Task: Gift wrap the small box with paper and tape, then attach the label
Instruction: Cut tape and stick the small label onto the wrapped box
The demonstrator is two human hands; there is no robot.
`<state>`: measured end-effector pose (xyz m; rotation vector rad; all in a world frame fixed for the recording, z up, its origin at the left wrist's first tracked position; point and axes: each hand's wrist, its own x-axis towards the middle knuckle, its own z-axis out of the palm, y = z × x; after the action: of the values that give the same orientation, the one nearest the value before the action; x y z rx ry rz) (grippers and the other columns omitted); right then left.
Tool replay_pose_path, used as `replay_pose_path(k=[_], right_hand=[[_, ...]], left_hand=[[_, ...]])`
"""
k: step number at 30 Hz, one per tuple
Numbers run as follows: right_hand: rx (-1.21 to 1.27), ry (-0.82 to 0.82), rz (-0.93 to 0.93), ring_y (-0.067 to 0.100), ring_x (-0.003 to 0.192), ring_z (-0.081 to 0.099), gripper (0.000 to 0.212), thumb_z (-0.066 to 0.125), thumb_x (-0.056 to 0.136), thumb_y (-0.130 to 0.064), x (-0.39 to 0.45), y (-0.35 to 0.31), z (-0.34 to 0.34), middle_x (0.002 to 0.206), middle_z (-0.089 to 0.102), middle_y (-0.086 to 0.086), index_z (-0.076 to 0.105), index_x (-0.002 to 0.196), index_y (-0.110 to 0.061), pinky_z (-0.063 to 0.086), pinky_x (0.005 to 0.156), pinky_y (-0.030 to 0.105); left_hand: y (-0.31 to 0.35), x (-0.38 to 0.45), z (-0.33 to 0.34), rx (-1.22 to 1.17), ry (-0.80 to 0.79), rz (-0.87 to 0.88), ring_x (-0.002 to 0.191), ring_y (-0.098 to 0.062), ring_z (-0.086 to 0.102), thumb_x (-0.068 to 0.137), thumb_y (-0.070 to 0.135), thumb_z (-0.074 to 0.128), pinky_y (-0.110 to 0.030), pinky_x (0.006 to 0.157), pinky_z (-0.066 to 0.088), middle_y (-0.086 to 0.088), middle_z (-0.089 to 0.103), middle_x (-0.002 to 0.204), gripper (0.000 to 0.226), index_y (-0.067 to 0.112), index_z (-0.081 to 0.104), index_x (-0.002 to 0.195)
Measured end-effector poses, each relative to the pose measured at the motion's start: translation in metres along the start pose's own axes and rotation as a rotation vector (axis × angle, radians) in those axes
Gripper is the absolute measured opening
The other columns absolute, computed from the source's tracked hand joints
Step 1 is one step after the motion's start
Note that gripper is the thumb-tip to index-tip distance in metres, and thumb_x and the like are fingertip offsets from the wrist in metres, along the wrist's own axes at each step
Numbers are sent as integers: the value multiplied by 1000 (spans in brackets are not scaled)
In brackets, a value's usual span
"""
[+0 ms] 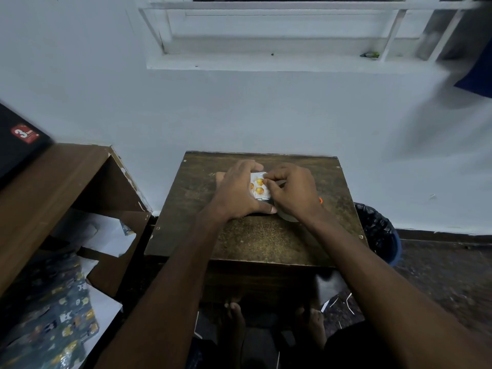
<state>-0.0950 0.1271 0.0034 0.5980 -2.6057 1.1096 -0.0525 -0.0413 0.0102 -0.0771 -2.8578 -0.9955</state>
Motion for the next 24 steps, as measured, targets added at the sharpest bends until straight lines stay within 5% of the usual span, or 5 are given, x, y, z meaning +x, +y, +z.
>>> replay_pose_path(k=[7, 17, 24], right_hand=[[-16, -9, 34, 10, 89, 72, 12, 76, 87, -22, 3, 1, 0, 97, 80, -10, 85, 95, -23, 58, 82, 36], [-59, -30, -14, 8, 90, 72, 21, 75, 87, -21, 0, -5, -5, 97, 78, -11, 77, 107, -28, 56, 82, 29], [-116, -95, -47, 19, 99, 68, 23, 70, 95, -20, 3, -3, -4, 109, 76, -2, 80, 115, -23, 54, 84, 37]], left_hand=[[3, 1, 1, 65, 10, 20, 130, -9, 46, 55, 61, 97, -20, 82, 12, 13, 53, 139, 102, 28, 52, 140], [0, 4, 4, 96, -9, 22, 130, -14, 46, 51, 67, 95, -42, 110, 34, 9, 52, 138, 106, 27, 53, 139], [-3, 5, 7, 123, -12, 23, 127, -13, 47, 38, 89, 67, -52, 109, 39, 13, 51, 134, 115, 30, 52, 135]])
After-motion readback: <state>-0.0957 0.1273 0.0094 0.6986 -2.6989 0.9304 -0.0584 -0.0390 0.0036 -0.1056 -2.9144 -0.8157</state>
